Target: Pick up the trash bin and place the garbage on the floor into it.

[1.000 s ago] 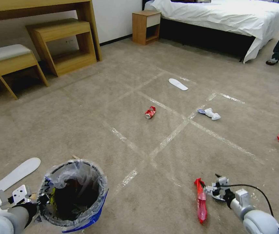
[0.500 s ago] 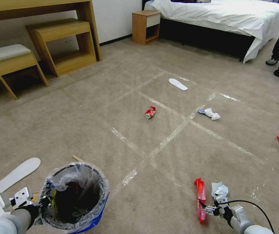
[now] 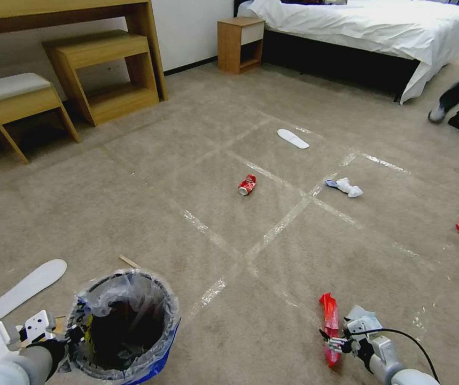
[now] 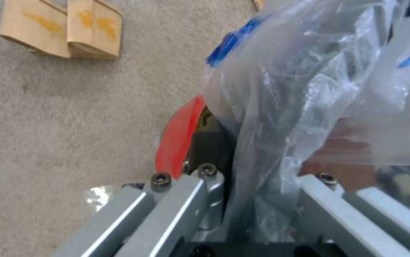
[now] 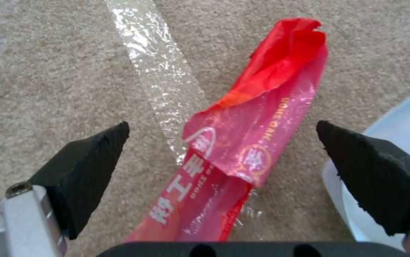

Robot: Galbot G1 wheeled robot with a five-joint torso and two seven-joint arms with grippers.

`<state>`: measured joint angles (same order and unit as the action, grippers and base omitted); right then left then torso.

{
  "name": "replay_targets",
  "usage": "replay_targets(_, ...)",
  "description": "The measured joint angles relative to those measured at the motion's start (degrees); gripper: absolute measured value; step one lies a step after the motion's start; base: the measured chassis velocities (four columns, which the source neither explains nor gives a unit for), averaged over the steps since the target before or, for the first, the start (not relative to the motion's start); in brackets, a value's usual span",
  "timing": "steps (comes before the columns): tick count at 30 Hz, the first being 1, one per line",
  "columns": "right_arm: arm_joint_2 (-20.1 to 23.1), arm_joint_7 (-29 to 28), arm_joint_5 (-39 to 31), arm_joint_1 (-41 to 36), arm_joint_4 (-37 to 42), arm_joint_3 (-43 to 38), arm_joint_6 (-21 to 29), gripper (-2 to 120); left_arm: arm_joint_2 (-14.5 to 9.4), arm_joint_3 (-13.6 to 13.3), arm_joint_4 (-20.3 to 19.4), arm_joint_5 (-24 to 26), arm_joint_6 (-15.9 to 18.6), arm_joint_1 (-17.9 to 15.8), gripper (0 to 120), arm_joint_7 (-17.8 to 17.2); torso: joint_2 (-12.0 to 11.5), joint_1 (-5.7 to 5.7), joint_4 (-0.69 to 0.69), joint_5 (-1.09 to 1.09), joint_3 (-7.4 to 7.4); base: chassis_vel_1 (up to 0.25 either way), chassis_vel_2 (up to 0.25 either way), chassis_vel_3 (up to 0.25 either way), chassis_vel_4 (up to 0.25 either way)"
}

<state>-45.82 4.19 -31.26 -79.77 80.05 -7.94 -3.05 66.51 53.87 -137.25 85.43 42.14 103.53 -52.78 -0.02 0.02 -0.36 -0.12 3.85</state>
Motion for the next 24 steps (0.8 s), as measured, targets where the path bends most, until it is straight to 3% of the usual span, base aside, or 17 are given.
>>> replay_targets(24, -4.1, 1.3, 0.8, 2.8, -6.4, 1.3, -2.1, 100, -0.5, -0.1, 0.6, -0.3, 0.0, -0.2, 0, 0.1, 0.0, 0.0, 0.0, 0.01, 0.0, 0.0, 0.0, 0.0, 0.0)
